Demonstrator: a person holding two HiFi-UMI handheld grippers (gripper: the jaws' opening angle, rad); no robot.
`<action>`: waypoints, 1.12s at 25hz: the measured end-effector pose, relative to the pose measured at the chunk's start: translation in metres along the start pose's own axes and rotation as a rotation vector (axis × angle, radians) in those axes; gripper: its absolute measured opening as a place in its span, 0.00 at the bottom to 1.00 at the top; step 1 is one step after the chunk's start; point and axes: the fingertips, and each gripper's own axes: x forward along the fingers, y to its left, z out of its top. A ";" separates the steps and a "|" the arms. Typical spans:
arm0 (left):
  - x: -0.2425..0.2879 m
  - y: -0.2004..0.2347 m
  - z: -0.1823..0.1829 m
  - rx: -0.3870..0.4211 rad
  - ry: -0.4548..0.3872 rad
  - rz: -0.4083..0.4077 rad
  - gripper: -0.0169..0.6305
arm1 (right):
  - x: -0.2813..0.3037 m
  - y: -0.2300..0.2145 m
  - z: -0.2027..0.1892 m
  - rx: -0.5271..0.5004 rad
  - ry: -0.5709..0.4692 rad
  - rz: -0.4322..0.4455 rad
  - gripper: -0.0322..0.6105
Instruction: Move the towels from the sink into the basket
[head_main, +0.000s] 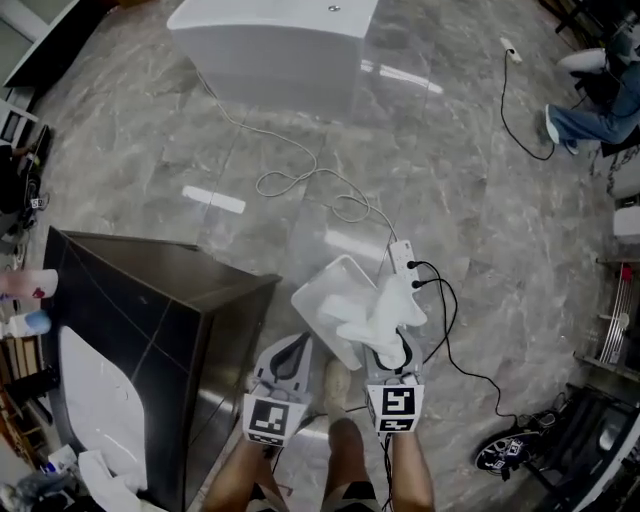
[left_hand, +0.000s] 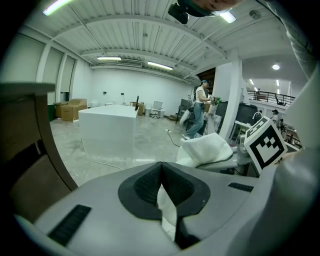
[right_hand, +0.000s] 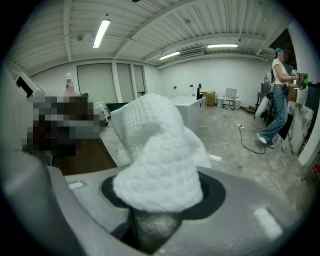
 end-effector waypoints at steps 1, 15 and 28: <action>0.006 0.002 -0.010 -0.010 0.006 0.002 0.04 | 0.008 0.000 -0.012 0.004 0.007 0.002 0.39; 0.077 0.021 -0.149 -0.106 0.102 0.017 0.04 | 0.107 -0.002 -0.168 0.043 0.102 0.024 0.40; 0.117 0.023 -0.232 -0.120 0.164 -0.001 0.04 | 0.165 -0.009 -0.270 0.052 0.184 0.028 0.43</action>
